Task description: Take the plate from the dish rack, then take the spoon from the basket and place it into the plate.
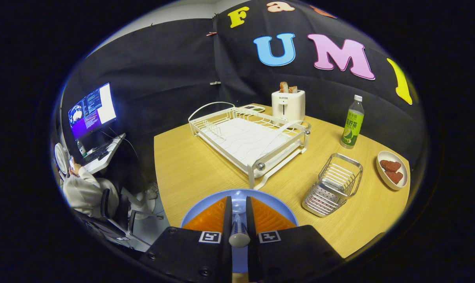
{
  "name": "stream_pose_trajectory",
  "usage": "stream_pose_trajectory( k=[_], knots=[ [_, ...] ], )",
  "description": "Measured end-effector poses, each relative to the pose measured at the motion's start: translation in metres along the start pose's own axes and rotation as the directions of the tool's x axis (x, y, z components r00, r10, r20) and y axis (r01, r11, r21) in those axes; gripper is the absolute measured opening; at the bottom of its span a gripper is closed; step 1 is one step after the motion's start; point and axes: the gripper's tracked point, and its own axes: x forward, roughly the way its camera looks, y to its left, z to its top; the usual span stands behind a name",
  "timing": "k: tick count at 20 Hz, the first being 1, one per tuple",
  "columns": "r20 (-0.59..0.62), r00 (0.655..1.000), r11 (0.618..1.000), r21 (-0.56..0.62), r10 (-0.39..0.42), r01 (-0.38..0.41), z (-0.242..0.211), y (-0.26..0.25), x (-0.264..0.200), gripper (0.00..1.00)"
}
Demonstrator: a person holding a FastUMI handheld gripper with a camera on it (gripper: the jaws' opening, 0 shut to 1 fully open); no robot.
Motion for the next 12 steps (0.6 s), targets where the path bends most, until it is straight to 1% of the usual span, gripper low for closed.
stream_pose_trajectory(
  k=[3,6,7,9,11,12],
  knots=[
    [-0.019,1.000,1.000,0.020,-0.013,0.013,-0.005,-0.009,0.000,0.21],
    [-0.017,0.999,0.997,0.064,-0.037,0.038,-0.001,-0.016,0.002,0.23],
    [-0.011,0.999,0.996,0.089,-0.030,0.031,0.003,-0.016,0.000,0.30],
    [-0.005,0.999,0.991,0.124,-0.048,0.048,0.012,-0.020,-0.007,0.61],
    [0.017,0.996,0.986,0.146,-0.083,0.080,0.026,-0.028,-0.014,0.92],
    [0.038,0.994,0.983,0.154,-0.107,0.100,0.037,-0.034,-0.020,0.95]
  ],
)
